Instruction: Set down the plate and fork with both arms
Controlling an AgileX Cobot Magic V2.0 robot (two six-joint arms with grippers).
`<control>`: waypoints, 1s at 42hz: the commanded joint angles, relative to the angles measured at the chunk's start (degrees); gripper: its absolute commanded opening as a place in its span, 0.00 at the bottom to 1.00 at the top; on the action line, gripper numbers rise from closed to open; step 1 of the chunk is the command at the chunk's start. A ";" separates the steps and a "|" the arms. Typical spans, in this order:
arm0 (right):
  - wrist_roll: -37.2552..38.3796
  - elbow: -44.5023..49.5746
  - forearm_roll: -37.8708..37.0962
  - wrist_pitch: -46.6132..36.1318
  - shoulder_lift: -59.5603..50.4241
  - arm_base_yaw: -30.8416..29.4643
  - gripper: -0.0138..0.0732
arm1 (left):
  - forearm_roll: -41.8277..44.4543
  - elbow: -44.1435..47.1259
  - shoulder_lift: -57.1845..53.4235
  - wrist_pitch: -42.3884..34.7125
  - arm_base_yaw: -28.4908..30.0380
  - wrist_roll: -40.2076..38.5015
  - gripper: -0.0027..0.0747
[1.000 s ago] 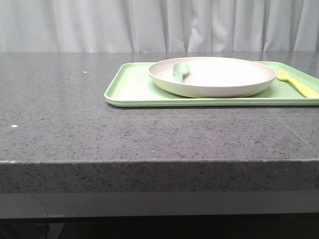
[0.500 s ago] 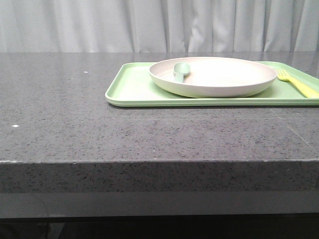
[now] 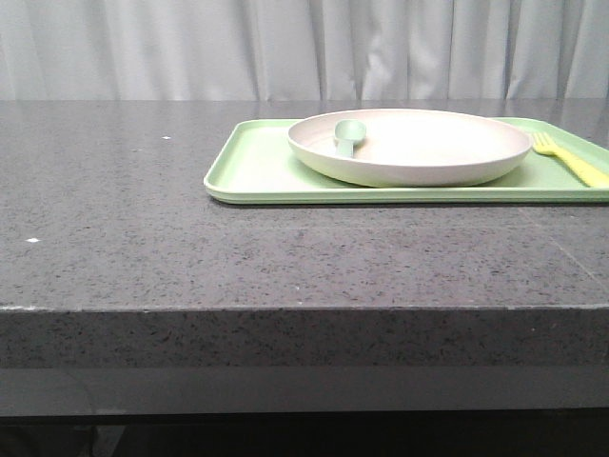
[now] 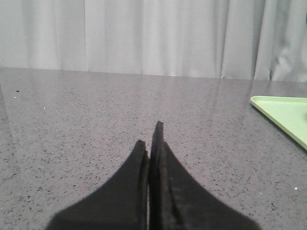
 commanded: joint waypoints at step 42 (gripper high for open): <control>-0.05 40.88 -0.43 -56.11 -33.90 -4.62 0.08 | -0.45 0.11 -1.18 -4.07 -0.22 -0.61 0.01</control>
